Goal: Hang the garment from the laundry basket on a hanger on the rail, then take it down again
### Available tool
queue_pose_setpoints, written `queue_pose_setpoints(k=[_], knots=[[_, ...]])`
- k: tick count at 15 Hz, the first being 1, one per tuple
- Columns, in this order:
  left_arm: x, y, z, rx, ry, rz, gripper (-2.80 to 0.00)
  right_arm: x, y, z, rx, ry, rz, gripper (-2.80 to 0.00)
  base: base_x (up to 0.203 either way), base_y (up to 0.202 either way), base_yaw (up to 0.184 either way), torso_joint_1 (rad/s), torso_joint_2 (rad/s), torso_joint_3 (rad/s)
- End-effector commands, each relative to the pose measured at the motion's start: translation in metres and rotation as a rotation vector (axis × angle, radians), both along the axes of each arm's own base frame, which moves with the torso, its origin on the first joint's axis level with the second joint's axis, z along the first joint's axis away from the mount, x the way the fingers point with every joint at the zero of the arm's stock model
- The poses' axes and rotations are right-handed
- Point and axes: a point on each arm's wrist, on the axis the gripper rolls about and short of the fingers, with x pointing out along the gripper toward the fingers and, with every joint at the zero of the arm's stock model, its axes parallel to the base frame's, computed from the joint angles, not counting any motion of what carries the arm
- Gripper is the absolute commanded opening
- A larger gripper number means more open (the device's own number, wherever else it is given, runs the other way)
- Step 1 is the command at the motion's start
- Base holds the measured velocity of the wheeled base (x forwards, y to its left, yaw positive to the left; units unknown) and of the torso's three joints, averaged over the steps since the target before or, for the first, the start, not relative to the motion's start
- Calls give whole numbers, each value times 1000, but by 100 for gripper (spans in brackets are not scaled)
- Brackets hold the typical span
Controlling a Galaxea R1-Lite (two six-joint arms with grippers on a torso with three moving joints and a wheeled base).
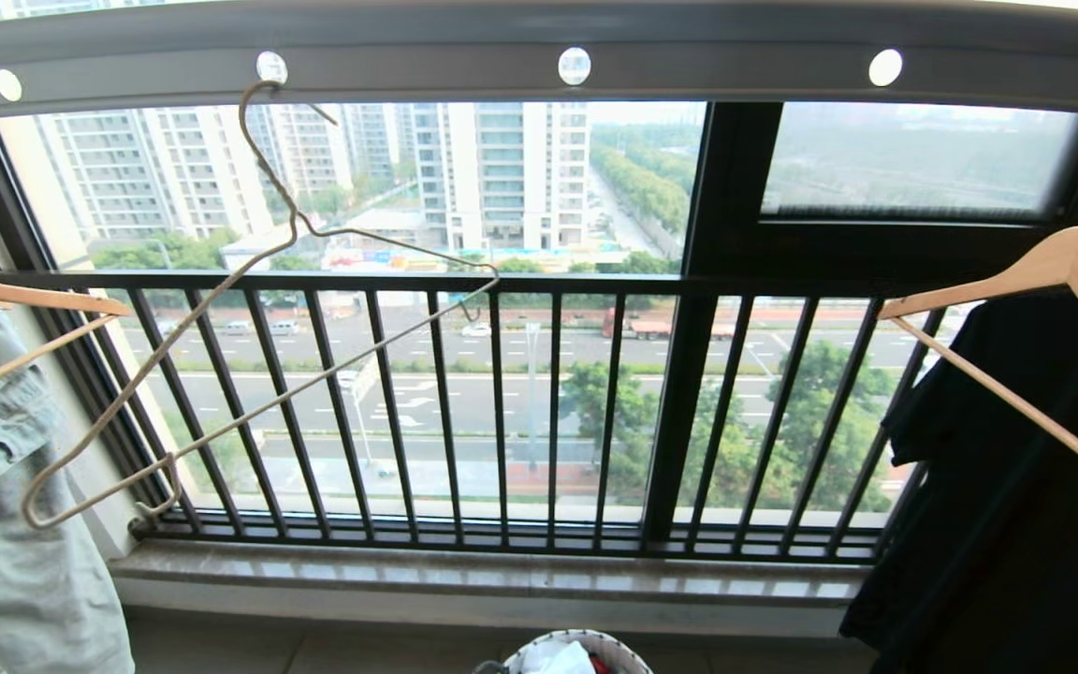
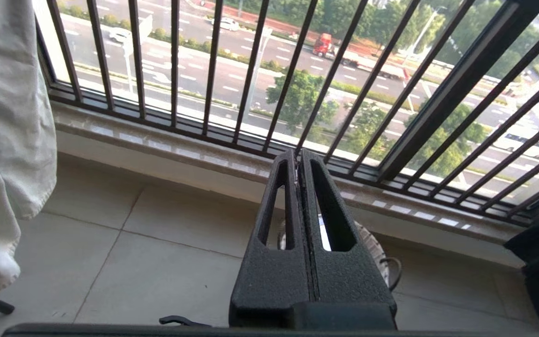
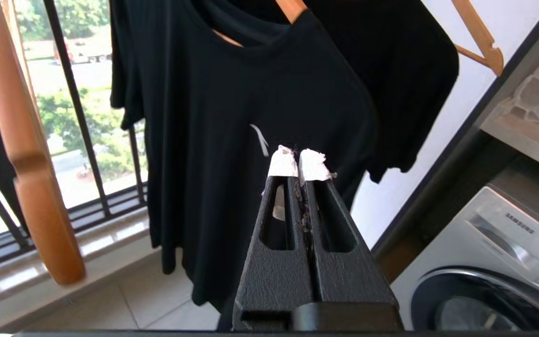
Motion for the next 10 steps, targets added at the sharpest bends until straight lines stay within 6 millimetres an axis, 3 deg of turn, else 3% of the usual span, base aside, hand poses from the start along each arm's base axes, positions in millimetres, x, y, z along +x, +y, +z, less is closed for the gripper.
queue_pose_setpoints(k=[1,3,5,6,10], knots=[[13,0,-40,84,13,-7,-280,-39,-1,-30,-13,-27,8,-280,0,0,0,0,0,0],[31,0,-62,141,-33,-11,-280,-33,1,-70,-11,82,90,-280,0,0,0,0,0,0],[38,-1,-66,226,-104,-22,-280,-35,6,-106,18,57,304,-280,0,0,0,0,0,0],[38,-1,-67,268,-105,-27,-280,-33,10,-117,44,12,459,-280,0,0,0,0,0,0],[39,-1,-72,308,-85,-57,-280,-16,17,-144,51,-72,773,-280,0,0,0,0,0,0]])
